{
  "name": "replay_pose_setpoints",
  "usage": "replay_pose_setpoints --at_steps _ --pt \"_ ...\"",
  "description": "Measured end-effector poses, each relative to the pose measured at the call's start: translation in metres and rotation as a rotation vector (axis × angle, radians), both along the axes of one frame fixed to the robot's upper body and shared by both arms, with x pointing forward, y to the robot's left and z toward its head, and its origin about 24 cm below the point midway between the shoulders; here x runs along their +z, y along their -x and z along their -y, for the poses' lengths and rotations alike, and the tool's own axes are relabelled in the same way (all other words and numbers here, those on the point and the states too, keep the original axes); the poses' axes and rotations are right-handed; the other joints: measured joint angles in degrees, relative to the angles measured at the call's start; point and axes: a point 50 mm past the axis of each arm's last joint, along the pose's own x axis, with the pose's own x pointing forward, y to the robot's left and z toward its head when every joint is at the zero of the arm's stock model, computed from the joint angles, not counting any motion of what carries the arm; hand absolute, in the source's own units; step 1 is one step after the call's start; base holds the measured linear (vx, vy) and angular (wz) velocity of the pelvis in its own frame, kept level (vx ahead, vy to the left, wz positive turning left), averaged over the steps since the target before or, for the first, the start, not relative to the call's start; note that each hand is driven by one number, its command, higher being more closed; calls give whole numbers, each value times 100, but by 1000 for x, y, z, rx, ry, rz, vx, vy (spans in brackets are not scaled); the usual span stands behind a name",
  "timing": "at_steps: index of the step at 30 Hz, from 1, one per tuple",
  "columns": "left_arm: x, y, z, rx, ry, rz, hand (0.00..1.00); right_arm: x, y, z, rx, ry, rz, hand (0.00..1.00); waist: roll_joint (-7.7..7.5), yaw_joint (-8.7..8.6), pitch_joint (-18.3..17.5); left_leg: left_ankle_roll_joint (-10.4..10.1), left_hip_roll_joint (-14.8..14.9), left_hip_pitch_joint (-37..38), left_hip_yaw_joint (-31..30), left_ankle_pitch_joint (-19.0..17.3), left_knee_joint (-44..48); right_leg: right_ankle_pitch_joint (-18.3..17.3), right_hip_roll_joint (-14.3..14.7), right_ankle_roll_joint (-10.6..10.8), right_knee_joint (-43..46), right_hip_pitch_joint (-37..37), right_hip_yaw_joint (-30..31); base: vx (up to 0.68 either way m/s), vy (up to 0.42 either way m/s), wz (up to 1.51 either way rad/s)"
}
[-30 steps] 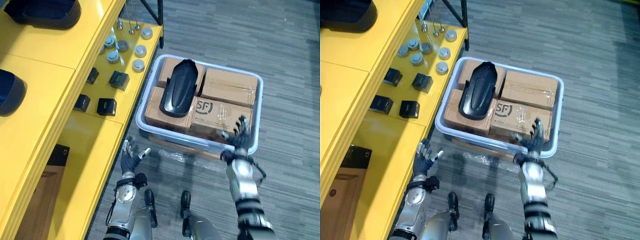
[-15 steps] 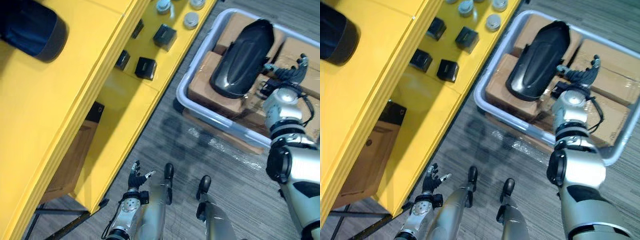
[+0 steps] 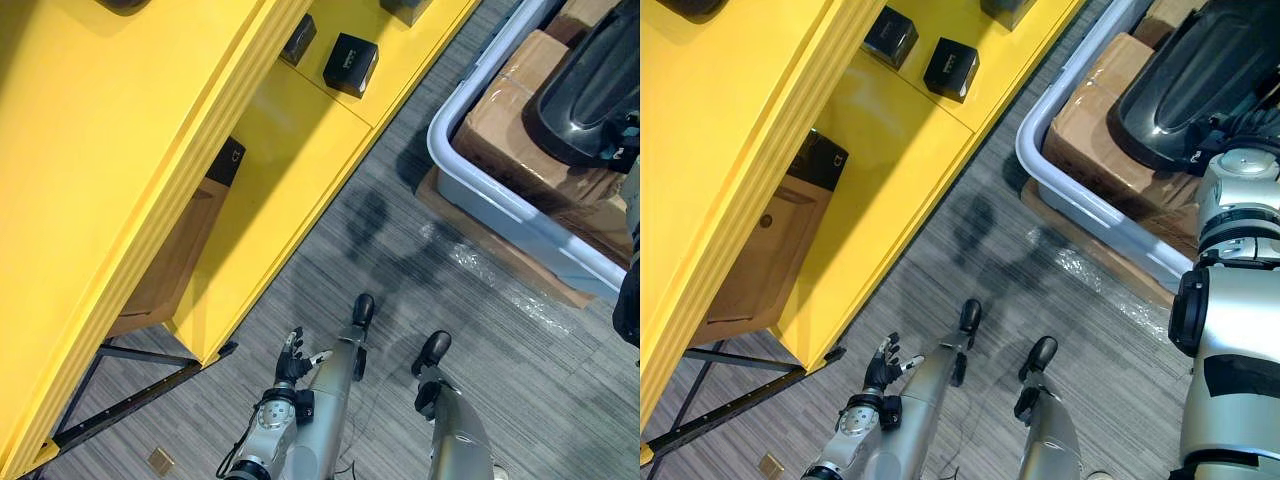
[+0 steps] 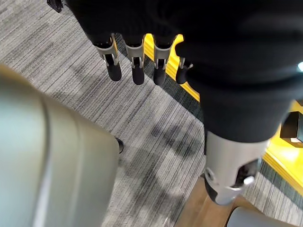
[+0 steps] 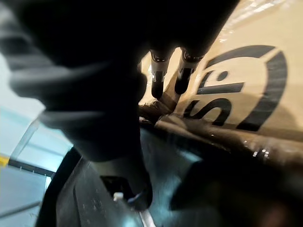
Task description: Walk over and take plastic housings, then place them on the shelf
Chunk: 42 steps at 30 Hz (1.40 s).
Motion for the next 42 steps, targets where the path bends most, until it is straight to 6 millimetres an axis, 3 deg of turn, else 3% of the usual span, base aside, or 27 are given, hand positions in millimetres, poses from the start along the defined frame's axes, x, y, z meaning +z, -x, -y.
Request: replay_pose_setpoints --at_steps 5,11,14,18,22,25,28,30,31,33,36,37,42 --pt "6 -4 10 0 56 12 0 13 5 4 -37 89 -43 100 6 -1 -4 -24 -14 -182 1 17 9 -118 -73 -36 200 -265 -81 16 -66 1" --pt "12 -7 14 -3 76 30 0 11 7 7 -33 119 -93 100 6 -16 -5 -46 -24 -71 -20 30 -47 -207 -143 -67 405 -250 -170 43 -74 6" --pt "17 -8 12 2 85 42 0 -14 4 12 -13 62 -164 100 5 -48 -5 -53 -68 225 -43 33 -151 -311 -198 -67 434 19 -223 44 -79 12" --pt "27 -6 11 7 115 89 0 -29 3 13 17 -70 -134 100 5 -223 -5 -55 -135 624 -112 32 -249 -364 -283 -57 475 395 -331 34 -50 17" --pt "41 -7 8 9 136 160 0 -16 -4 -3 68 -46 -40 100 -8 -489 3 -55 -145 1087 -96 32 -372 -361 -266 -51 313 860 -326 0 0 0" --pt "64 -10 5 0 154 263 0 -4 -10 -18 72 60 -4 100 -75 -704 39 -56 -98 1506 -44 31 -495 -324 -174 -27 59 1304 -288 1 -33 -12" --pt "95 -17 -4 -8 146 406 0 7 -21 -51 110 201 20 100 -267 -921 19 -85 59 1977 179 41 -712 -133 19 -43 -374 1734 -105 17 -46 -37" --pt "104 -22 -6 -9 140 447 0 7 -25 -64 122 279 21 100 -372 -1036 -40 -139 98 2180 228 88 -898 -29 94 -59 -613 1925 -61 28 -52 -30" --pt "112 -28 -8 -12 143 478 0 5 -29 -76 132 359 1 100 -539 -1067 -133 -165 134 2315 339 133 -1065 -6 144 -73 -770 1995 34 23 -52 -32" --pt "124 -36 -7 -23 171 515 0 3 -29 -89 150 473 4 100 -717 -1167 -240 -199 179 2425 384 195 -1235 80 215 -105 -976 2092 50 37 -85 -24" --pt "143 -54 2 -43 273 549 0 -5 -27 -116 196 634 23 100 -907 -1301 -393 -245 248 2701 527 274 -1540 252 322 -123 -1267 2277 183 57 -74 -20" --pt "150 -62 9 -65 330 549 0 -15 -27 -130 225 708 21 100 -940 -1420 -478 -258 248 2879 540 301 -1681 277 336 -107 -1344 2417 184 70 -53 -16" --pt "165 -72 27 -111 510 523 0 -54 -22 -154 317 804 -18 100 -989 -1570 -921 -282 252 3323 657 330 -2058 292 375 -88 -1537 2723 282 90 -29 -10"
